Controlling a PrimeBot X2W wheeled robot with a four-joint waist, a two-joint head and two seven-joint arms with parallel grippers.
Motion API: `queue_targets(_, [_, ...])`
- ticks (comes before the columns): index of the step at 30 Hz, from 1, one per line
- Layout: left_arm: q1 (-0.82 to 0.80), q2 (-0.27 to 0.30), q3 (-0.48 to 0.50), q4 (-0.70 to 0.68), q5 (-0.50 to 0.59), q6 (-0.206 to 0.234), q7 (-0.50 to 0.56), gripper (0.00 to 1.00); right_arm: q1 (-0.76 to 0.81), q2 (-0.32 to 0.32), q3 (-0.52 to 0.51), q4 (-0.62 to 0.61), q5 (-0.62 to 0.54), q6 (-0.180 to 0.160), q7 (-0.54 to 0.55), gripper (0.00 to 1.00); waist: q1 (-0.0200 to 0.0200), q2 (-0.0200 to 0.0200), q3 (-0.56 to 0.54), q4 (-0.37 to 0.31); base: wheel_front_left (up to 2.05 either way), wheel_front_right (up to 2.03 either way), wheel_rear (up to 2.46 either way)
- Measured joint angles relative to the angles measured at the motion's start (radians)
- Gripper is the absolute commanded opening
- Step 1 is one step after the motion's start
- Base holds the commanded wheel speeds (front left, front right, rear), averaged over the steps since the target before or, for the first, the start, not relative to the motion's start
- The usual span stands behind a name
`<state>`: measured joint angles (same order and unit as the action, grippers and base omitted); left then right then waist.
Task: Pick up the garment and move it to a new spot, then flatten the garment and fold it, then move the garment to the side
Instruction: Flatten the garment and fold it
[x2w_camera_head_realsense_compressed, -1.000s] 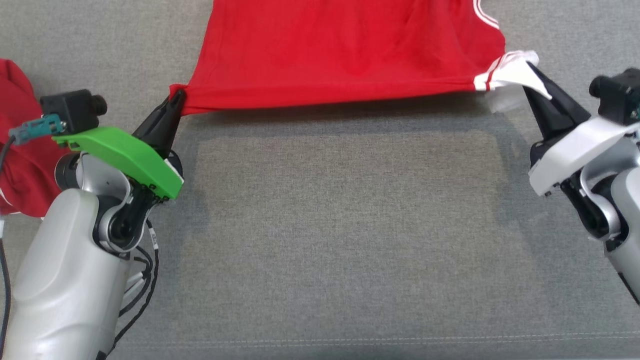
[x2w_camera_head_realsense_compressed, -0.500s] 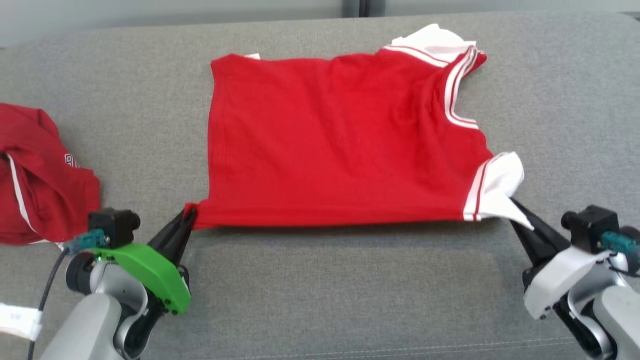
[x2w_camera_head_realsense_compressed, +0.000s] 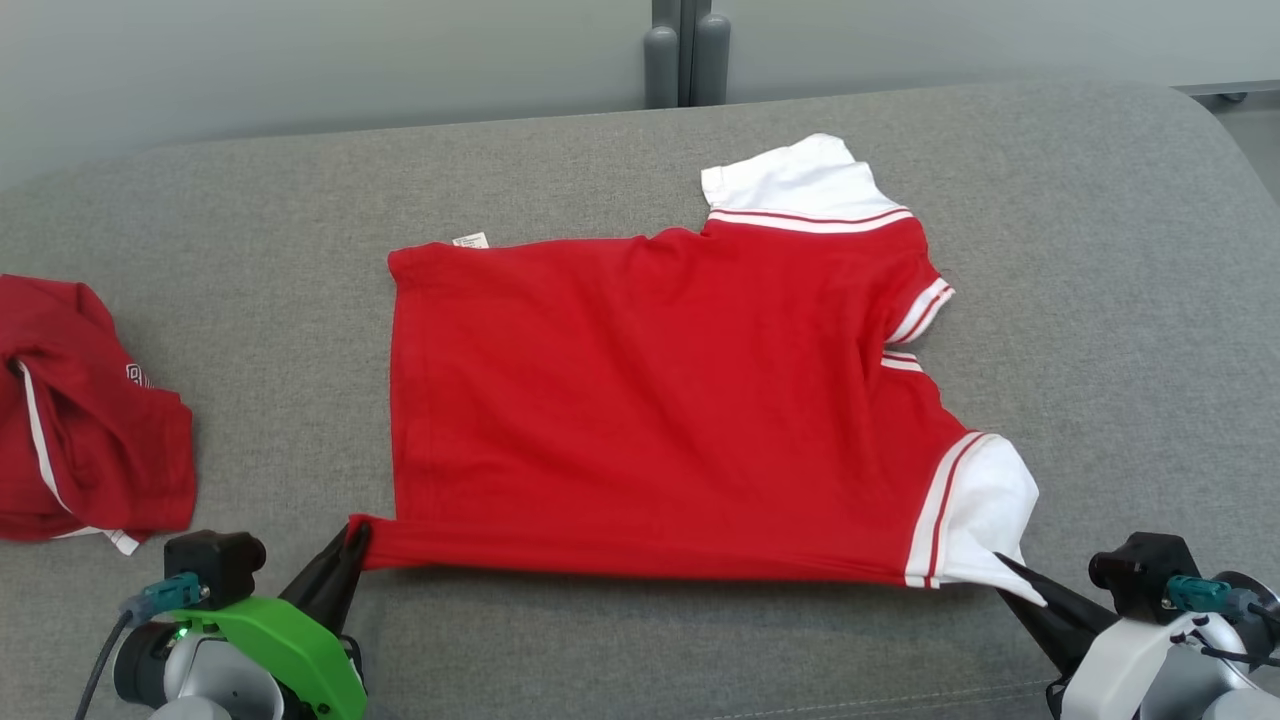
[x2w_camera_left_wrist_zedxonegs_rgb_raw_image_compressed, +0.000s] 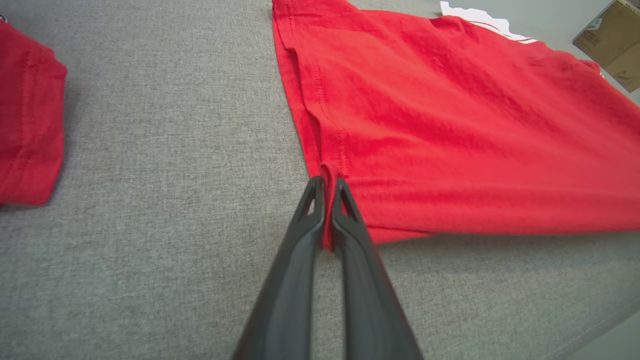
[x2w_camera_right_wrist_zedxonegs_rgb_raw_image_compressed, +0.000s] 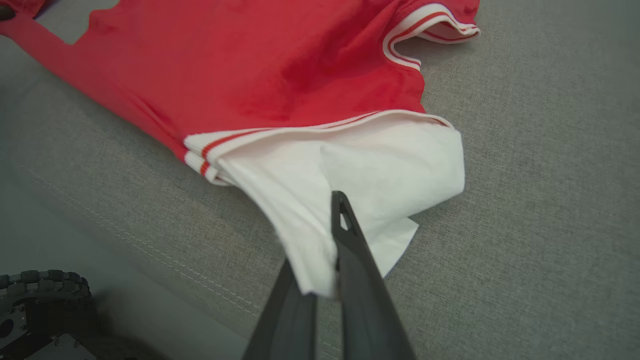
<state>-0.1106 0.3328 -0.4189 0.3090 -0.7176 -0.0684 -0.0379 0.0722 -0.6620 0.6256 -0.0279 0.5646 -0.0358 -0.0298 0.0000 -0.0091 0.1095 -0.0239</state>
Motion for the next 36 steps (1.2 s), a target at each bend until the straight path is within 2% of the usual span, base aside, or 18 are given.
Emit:
queue_targets(15, [0.020,-0.001,-0.022,-0.016,0.029,0.044,-0.002,0.00,0.035,-0.007,0.011,-0.049,0.053,-0.010,0.118,0.00,0.0000,0.0000,0.014,0.032,0.00,0.00,0.00])
queue_targets(16, [0.022,-0.001,-0.022,-0.016,0.029,0.047,-0.002,0.00,0.035,-0.007,0.011,-0.052,0.053,-0.010,0.120,0.05,0.0000,0.0000,0.014,0.033,0.00,0.00,0.00])
queue_targets(17, [0.024,-0.001,-0.021,-0.016,0.029,0.050,-0.002,0.13,0.035,-0.007,0.010,-0.056,0.053,-0.010,0.126,0.30,0.0000,0.0000,0.015,0.035,0.00,0.00,0.00])
queue_targets(18, [0.027,-0.001,-0.022,-0.016,0.029,0.052,-0.002,0.39,0.035,-0.008,0.011,-0.060,0.053,-0.010,0.132,0.49,0.0000,0.0000,0.015,0.036,0.00,0.00,0.00])
queue_targets(19, [0.030,-0.001,-0.022,-0.016,0.029,0.052,-0.002,0.68,0.035,-0.009,0.010,-0.063,0.053,-0.011,0.137,1.00,0.0000,0.0000,0.016,0.037,0.00,0.00,0.00])
queue_targets(20, [0.033,-0.002,-0.022,-0.016,0.029,0.053,-0.002,1.00,0.035,-0.011,0.010,-0.065,0.053,-0.011,0.138,1.00,0.0000,0.0000,0.016,0.037,0.00,0.00,0.00])
queue_targets(22, [0.036,0.000,-0.013,-0.010,0.029,0.070,-0.002,1.00,0.035,-0.023,0.005,-0.068,0.053,-0.019,0.148,1.00,0.0000,0.0000,0.015,0.039,0.00,0.00,0.00])
queue_targets(27, [0.049,0.002,-0.003,-0.014,0.029,0.080,-0.003,1.00,0.035,-0.038,-0.008,-0.089,0.063,-0.021,0.160,1.00,0.0000,0.0000,0.010,0.039,0.00,0.00,0.00])
queue_targets(36, [0.049,0.012,0.014,-0.061,0.036,0.096,-0.023,1.00,0.036,-0.041,-0.083,-0.151,0.166,-0.029,0.153,1.00,0.0000,0.0000,0.003,0.037,0.00,0.00,0.00])
